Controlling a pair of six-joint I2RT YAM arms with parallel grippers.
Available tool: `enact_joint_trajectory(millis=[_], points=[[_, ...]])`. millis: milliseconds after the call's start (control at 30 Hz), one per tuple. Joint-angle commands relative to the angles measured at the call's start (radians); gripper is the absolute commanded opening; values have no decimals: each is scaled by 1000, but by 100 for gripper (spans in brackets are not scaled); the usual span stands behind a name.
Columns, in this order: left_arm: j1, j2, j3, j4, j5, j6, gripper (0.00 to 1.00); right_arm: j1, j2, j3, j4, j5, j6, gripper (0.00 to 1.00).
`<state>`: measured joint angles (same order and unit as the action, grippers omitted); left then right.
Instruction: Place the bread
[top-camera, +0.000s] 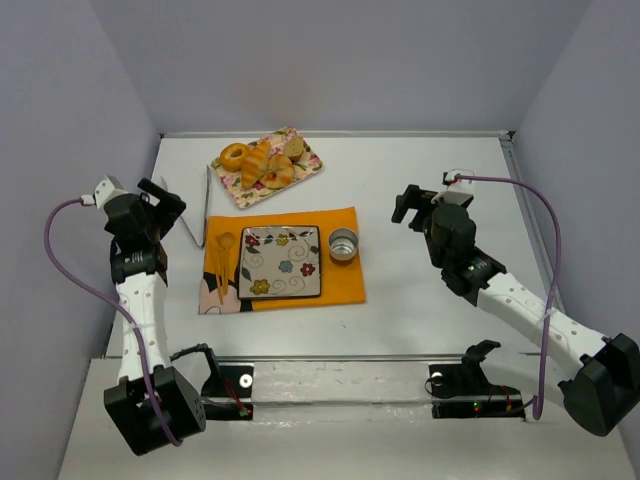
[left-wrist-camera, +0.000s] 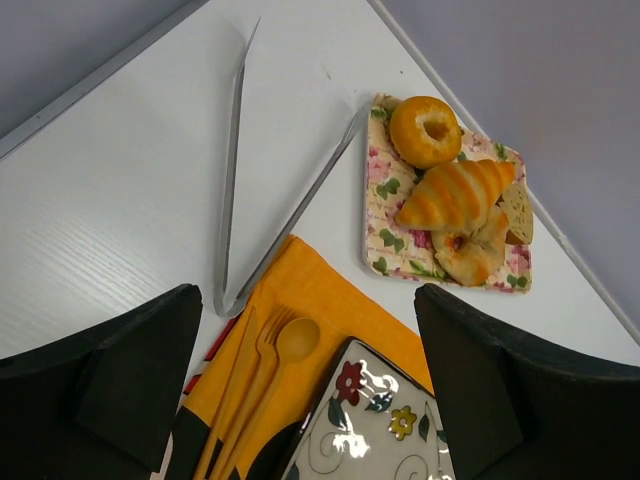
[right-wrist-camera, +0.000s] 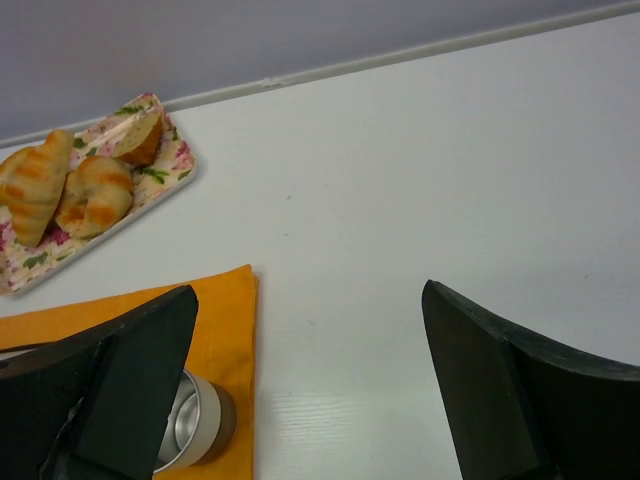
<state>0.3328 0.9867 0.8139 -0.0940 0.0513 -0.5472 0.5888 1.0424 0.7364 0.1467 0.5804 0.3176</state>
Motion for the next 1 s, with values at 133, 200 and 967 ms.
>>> enact_joint_trajectory(millis=[133, 200, 967], points=[[-32, 52, 1, 28, 2, 35, 99, 3, -21, -17, 91, -19, -29, 100], [-57, 69, 10, 22, -24, 44, 99, 3, -19, -17, 93, -10, -25, 100], [-212, 717, 369, -200, -191, 308, 99, 3, 91, 11, 99, -66, -49, 100]])
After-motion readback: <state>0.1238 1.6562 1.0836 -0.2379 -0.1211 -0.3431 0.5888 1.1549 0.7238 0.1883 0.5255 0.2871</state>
